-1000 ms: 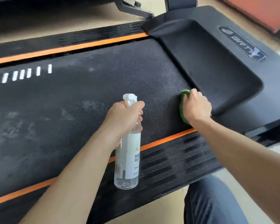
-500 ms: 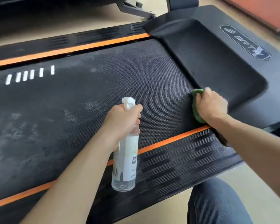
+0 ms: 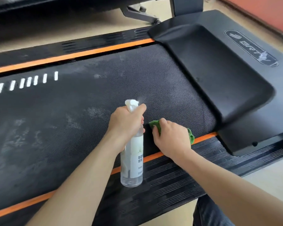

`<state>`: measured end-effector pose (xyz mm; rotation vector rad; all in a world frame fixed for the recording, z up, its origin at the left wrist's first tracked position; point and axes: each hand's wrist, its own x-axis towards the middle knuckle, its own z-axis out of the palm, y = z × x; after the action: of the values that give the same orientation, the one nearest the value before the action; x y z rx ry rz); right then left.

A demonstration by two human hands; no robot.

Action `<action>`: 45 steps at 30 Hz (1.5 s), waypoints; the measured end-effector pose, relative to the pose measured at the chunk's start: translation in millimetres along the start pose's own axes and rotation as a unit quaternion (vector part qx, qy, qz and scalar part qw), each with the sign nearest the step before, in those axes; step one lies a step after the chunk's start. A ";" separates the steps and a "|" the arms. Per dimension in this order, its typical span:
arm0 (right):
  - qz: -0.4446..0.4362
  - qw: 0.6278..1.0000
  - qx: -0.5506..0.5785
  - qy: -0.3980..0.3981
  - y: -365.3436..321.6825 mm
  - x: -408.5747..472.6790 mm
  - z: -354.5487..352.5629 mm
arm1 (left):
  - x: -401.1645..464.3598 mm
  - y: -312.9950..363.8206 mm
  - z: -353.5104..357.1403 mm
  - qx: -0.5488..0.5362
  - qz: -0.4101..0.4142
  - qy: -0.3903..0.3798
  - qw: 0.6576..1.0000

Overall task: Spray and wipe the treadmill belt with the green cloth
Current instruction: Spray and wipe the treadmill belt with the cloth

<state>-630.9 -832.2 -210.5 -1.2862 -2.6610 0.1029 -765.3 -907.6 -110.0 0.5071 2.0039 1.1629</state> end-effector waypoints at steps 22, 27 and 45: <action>-0.137 0.990 -0.032 0.028 29.3 47.0 5.0 | 9.6 -9.8 -14.1 0.000 -0.030 0.018 0.999; 0.151 0.986 -0.051 0.043 83.0 129.7 1.0 | 12.3 -14.8 -16.0 0.001 -0.020 0.018 1.000; 0.098 0.992 -0.077 0.032 52.3 131.4 3.6 | 12.1 -13.5 -21.6 -0.038 -0.048 0.021 0.998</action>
<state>-671.2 -696.7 -203.7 -1.5693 -2.5246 -0.1182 -789.3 -918.8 -119.9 0.3474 1.9888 1.1947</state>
